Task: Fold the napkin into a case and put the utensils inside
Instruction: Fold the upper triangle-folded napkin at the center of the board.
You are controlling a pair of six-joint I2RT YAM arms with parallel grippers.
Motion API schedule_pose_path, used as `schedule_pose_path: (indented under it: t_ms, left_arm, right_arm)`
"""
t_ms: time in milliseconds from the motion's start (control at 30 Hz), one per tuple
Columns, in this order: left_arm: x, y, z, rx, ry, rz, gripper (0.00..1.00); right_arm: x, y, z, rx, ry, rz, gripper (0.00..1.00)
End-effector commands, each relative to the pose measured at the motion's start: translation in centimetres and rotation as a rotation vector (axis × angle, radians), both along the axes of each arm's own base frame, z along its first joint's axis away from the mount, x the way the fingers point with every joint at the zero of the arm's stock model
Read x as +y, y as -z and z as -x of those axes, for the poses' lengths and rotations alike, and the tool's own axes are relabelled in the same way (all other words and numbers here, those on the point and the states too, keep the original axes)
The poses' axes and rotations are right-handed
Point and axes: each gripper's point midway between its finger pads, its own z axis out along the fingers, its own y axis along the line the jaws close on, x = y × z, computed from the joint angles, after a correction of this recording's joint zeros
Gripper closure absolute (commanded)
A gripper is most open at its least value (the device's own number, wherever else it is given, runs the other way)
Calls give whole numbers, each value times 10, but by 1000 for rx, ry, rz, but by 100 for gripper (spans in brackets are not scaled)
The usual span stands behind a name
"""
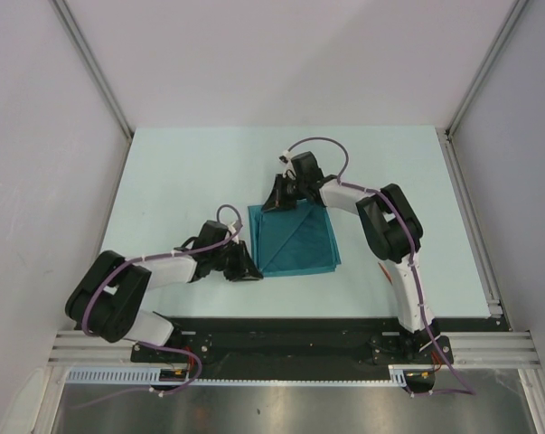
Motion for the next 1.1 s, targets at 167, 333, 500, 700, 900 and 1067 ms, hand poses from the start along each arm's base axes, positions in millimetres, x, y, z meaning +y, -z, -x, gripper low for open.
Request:
schedule_pose_path:
  t_ms: [167,333,500,700,900,1067]
  left_arm:
    - [6,-24,-13,-72,-49,-20,75]
    - [10,-37,-21,-103,-65,-30,73]
    - [7,-51,-30,-131,-62,-16,73]
    - [-5,-59,-42,-145,-31,19,75]
    - [-19,-56,-52,-130,-1,56,76]
    - [-19,-50,-52,-118,1,41,76]
  right_arm:
    - [16,-19,-10,-44,-51,-86,100]
    - [16,-15,-9,-33,-56,-86,100]
    - [17,-13,-9,-27,-64,-90,100]
    - [15,-12,-10,-22,-53,-87,100]
    - [20,-15,-16,-28,-51,-130,100]
    - [24,-15,-17,-22,-61,-143,100]
